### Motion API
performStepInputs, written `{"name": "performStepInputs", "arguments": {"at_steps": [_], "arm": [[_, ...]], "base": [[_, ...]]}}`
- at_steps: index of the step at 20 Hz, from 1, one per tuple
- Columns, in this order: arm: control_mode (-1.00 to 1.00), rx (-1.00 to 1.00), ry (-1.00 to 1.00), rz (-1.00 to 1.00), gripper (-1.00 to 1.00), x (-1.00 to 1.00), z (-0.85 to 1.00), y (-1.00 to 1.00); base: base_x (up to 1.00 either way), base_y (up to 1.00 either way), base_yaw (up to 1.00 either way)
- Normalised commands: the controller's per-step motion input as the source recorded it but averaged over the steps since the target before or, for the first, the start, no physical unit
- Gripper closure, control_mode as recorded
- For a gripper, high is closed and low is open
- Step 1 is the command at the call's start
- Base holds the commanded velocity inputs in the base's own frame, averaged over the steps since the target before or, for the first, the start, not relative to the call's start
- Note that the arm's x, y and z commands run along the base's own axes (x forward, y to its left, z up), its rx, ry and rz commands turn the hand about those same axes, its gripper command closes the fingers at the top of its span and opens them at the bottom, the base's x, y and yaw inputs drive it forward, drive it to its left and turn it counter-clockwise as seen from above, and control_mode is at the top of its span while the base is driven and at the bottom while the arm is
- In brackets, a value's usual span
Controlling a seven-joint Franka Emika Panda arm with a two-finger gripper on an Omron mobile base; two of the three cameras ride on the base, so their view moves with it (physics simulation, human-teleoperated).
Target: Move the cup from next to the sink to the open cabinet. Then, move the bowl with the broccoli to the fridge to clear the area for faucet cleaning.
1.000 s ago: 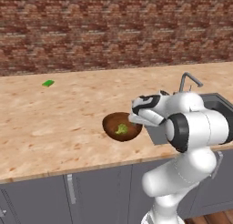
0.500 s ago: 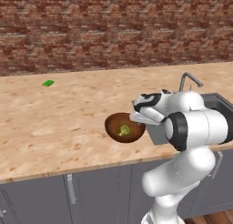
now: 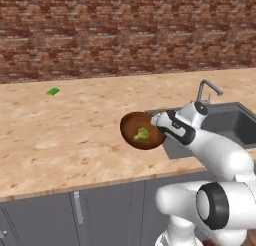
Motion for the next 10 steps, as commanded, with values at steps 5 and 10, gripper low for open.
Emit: {"name": "performStepInputs", "arguments": {"at_steps": [5, 10], "arm": [[-1.0, 0.08, -0.15, -0.59, 1.0, -0.56, 1.0, 0.0], [1.0, 0.08, -0.02, -0.61, 1.0, -0.46, 0.8, 0.0]], "base": [[0.0, 0.0, 0.0], [-0.09, 0.0, -0.19]]}}
